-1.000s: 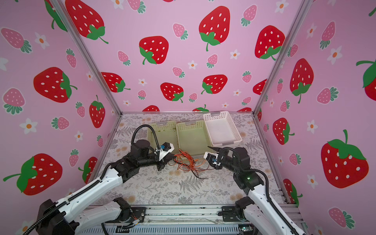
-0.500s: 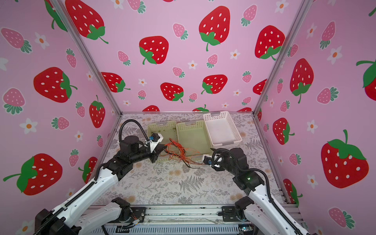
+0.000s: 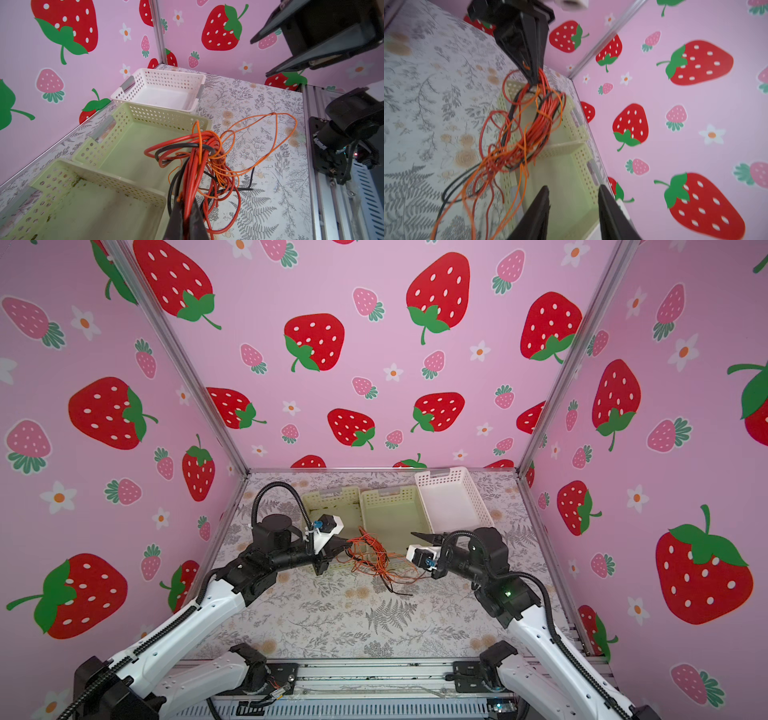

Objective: Untangle the cables

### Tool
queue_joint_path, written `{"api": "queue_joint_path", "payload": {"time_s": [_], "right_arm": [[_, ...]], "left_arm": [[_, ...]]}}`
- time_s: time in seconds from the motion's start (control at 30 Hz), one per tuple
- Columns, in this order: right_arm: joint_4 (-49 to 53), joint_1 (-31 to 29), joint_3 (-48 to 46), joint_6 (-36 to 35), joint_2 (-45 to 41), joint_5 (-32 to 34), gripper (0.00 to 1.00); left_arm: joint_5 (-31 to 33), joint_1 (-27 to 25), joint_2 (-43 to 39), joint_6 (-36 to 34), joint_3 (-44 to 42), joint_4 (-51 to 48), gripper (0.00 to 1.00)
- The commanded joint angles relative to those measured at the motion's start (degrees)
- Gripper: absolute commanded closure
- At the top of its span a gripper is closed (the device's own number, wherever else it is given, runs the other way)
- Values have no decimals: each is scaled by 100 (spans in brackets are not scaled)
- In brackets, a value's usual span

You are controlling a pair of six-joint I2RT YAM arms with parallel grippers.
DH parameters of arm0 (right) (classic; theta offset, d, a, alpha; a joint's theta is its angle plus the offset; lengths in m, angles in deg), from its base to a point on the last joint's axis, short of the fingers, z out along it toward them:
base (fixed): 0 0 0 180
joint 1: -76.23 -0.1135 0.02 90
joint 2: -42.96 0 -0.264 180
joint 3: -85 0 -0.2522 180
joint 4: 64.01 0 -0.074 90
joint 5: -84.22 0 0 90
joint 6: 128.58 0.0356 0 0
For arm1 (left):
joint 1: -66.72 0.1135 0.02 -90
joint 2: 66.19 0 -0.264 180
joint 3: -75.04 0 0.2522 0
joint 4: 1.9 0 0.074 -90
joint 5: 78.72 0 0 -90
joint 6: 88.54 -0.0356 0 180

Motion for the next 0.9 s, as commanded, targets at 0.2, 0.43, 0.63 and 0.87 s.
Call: {"api": "queue_joint_path", "payload": {"time_s": [0.2,0.43,0.63,0.87], "right_arm": [[-396,-350,-286,210,721,-511,58],[-516,-342,-272,358,1364,114,79],[-1031,-342,-387,539,1171,613,100],[-1583,405,-631,1241,-446,1635,100]], "left_arm": [[185,-192,7,-250,373,56,100],[67,-219,-46,-222,316,144,100],[127,-227,-121,-223,233,182,100],[425,71,-287,-20,-53,233,100]]}}
